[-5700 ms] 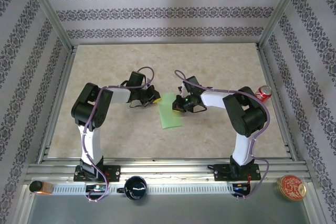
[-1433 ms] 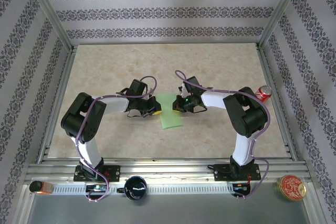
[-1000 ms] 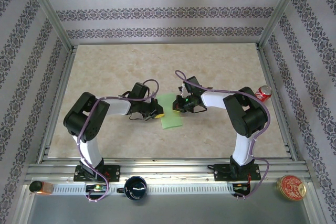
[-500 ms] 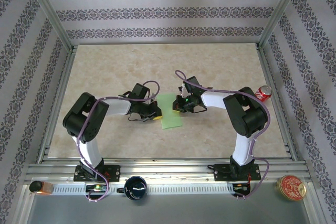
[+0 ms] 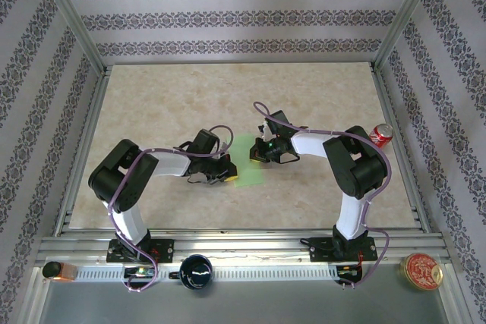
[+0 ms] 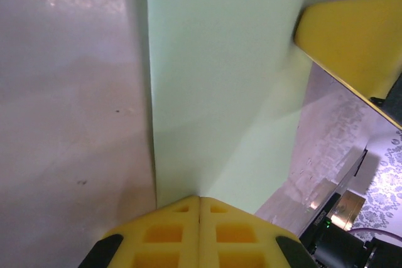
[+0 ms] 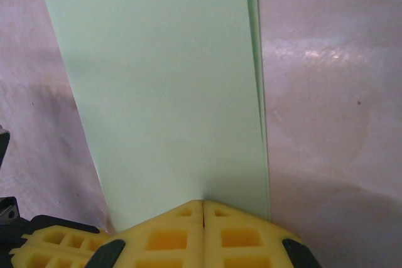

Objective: Fold a paper plane with a square sheet of paper (pick it up from the middle)
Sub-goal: First fold the square sheet of paper in half at the center of the table.

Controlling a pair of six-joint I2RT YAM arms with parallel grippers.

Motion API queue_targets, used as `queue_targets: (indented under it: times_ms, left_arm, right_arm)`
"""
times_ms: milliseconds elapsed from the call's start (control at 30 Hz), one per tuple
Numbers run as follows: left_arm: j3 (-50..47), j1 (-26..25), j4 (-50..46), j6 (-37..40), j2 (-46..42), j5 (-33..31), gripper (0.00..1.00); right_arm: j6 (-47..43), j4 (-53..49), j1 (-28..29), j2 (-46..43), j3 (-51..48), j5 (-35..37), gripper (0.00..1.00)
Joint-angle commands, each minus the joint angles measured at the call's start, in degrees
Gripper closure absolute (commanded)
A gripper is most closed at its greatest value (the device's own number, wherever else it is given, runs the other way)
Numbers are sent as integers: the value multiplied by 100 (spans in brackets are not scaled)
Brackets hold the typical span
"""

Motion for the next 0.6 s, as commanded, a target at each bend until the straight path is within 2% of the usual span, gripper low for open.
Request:
queue_targets:
  times_ms: [0,200,367,567]
  left_arm:
    - [-291,-26,23,-113,63,-221,98]
    - [-131,-46,-700,273,-428,-550,98]
    - [19,-142,-618,141,-725,-334,96]
    - [-3,-386,-280,-59,-500,-101,96]
  right_arm:
    - [55,-609,33,131,-275,482,100]
    - [19,-631,5,171,-259,472,100]
    - [1,-641,-13,135,-266,473,100]
    - [10,-628,-22,115,-284,482,100]
